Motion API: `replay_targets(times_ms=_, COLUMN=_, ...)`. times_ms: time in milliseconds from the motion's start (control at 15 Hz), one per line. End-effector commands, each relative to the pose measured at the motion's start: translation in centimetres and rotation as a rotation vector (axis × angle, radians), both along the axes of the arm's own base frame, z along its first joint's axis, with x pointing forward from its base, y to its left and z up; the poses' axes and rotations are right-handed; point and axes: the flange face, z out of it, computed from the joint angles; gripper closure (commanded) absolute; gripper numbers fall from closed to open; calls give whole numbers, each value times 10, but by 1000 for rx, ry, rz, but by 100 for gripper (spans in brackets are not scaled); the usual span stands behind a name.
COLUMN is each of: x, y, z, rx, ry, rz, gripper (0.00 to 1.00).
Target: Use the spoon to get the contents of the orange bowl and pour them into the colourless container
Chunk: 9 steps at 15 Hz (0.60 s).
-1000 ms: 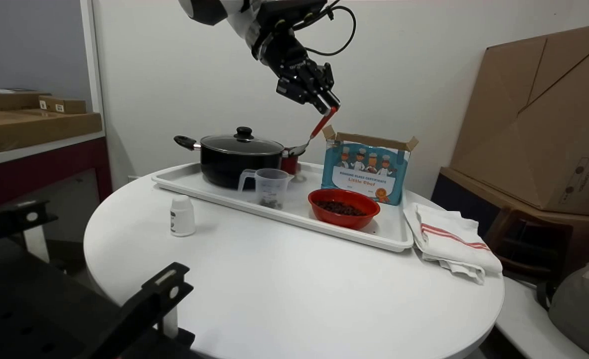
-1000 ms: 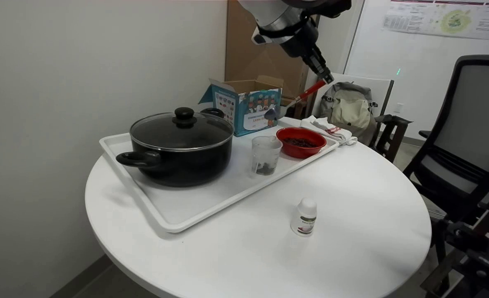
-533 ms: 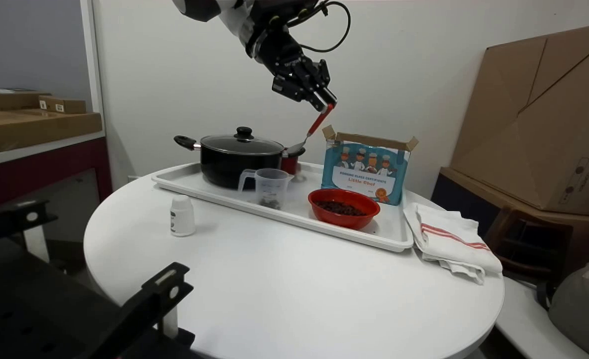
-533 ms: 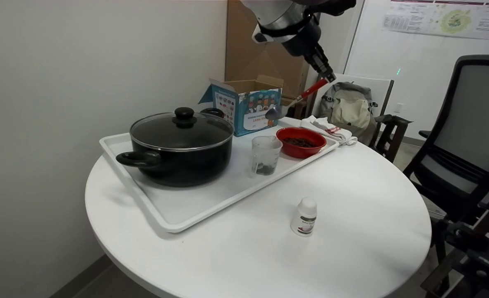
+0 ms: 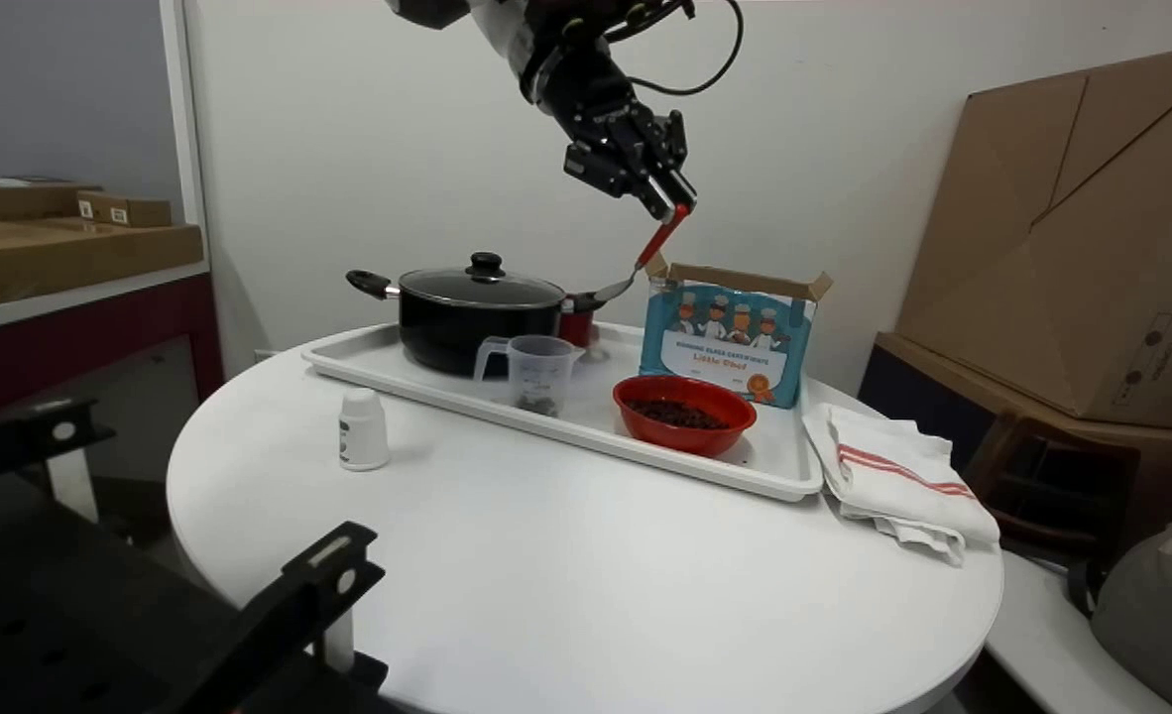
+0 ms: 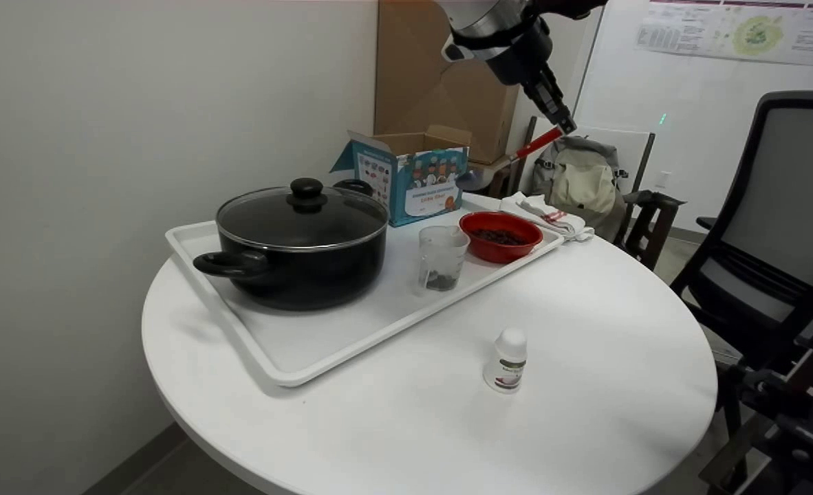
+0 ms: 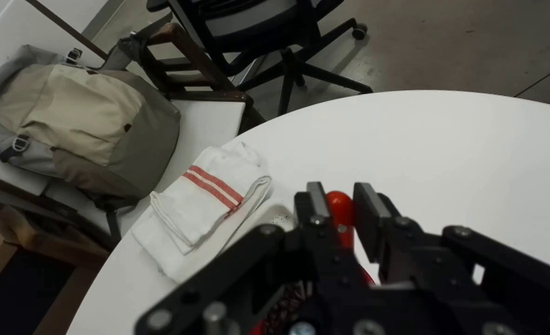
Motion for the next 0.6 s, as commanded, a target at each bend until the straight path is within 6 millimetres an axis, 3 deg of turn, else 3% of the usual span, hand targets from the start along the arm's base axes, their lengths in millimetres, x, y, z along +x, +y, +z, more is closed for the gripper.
replay_targets(times_ms=0, x=3, y=-34, z=15, rx=33, ry=-4, rz=-97, gripper=91)
replay_targets(times_ms=267, x=1, y=-65, z=5, rx=90, ry=37, rz=-208, gripper=91)
replay_targets(times_ms=533, x=-2, y=-78, z=-8, rx=116, ry=82, rz=-284, gripper=91)
